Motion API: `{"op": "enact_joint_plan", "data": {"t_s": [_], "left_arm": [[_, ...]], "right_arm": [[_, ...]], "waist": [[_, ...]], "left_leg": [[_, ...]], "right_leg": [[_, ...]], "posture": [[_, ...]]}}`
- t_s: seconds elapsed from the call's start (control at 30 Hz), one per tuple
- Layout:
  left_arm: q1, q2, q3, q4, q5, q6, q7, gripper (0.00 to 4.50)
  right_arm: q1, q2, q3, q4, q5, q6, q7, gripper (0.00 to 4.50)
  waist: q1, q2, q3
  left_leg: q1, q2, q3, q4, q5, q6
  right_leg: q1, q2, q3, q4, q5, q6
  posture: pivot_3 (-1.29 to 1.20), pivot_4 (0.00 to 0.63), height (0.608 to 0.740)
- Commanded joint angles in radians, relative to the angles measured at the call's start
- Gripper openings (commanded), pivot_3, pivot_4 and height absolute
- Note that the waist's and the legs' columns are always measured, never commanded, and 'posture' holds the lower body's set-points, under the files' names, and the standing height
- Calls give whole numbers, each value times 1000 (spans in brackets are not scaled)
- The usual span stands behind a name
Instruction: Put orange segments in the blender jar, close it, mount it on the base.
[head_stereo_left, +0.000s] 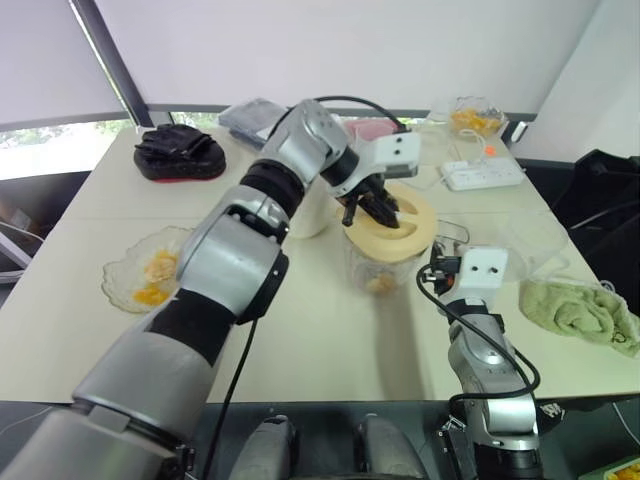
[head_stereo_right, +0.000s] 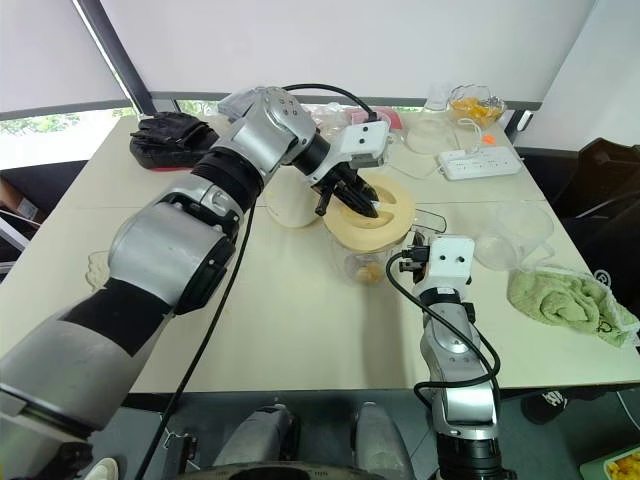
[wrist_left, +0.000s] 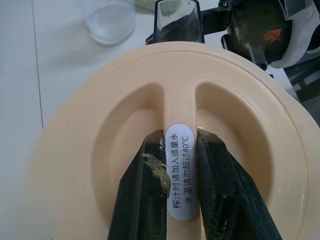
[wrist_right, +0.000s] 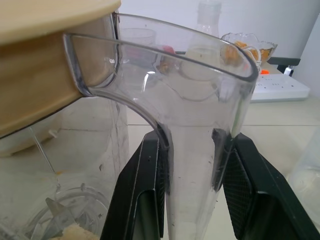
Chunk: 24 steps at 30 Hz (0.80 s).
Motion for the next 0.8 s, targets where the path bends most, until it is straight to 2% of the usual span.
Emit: {"op": "enact_joint_plan", "data": {"t_s": [0.03, 0.33, 0.7, 0.8], "left_arm": [[61, 20, -21, 67, 56, 80, 117, 248], [43, 39, 25, 59, 27, 102, 62, 248], [32, 28, 48, 55, 27, 188, 153, 248], [34, 34, 42, 50, 34, 139, 144, 248]], "right_arm": [[-11, -15, -22, -57, -17, -30, 2, 987], [-39, -21, -28, -26, -7, -33, 19, 987], [-69, -30, -26, -1, -8, -37, 40, 987], [-65, -30, -27, -1, -10, -40, 42, 987]], "waist": [[0, 0, 0], [-3, 0, 0], [-4, 0, 0], [-3, 0, 0]], "left_leg": [[0, 0, 0, 0, 0, 0], [-1, -1, 0, 0, 0, 0], [-2, -1, 0, 0, 0, 1], [-2, -1, 0, 0, 0, 1]], "right_leg": [[0, 0, 0, 0, 0, 0], [-1, -1, 0, 0, 0, 1], [-2, -1, 0, -1, 0, 1], [-2, -1, 0, -1, 0, 1]], "posture": [[0, 150, 740], [0, 150, 740], [0, 150, 740], [0, 150, 740]]}}
